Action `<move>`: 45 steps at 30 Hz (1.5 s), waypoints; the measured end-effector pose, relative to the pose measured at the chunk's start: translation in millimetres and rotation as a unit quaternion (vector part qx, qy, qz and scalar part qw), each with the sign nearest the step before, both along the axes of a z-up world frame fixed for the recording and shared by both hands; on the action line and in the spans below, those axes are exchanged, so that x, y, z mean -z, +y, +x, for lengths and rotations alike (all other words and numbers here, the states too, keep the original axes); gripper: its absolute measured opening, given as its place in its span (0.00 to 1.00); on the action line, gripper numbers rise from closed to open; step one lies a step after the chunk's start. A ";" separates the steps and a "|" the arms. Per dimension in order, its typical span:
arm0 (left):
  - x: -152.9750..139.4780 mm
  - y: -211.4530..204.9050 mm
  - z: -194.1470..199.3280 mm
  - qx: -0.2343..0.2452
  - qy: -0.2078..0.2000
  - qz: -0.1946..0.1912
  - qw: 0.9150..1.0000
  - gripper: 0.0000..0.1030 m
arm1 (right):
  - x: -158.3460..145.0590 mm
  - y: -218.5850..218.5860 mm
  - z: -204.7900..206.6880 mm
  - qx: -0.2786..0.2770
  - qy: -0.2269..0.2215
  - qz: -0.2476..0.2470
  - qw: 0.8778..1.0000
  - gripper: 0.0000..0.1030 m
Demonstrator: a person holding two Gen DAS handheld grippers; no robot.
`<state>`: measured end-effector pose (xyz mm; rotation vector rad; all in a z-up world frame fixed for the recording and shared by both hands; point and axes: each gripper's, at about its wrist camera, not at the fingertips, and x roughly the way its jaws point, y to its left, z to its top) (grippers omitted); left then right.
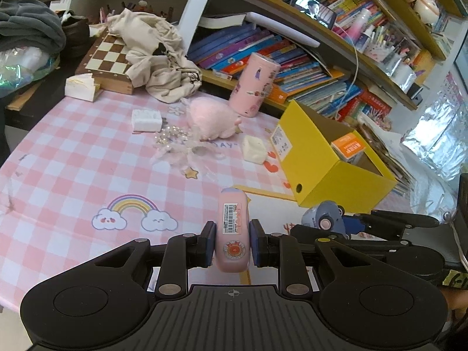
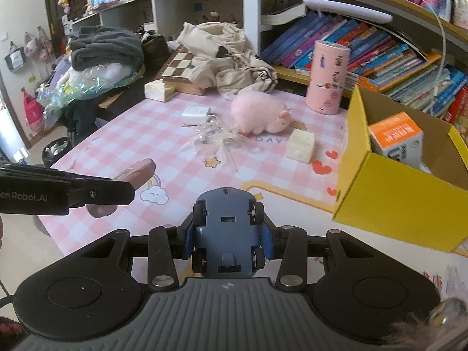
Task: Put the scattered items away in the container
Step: 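Lift the pink tube and grey toy car and carry both over the yellow box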
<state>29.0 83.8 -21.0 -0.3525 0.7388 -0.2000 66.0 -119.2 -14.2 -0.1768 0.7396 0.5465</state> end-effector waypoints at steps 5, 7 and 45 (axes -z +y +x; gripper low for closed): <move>-0.4 -9.0 -1.2 0.016 -0.002 -0.002 1.000 0.22 | -1.0 -11.7 -7.2 0.022 0.000 -0.001 1.000 0.39; -0.1 -13.4 -1.1 0.024 -0.003 -0.003 1.000 0.22 | -1.4 -16.7 -10.2 0.031 0.000 -0.002 1.000 0.39; -2.9 -134.1 50.0 0.146 0.004 0.000 0.989 0.22 | -4.2 -142.1 -2.0 0.152 0.009 0.000 0.988 0.39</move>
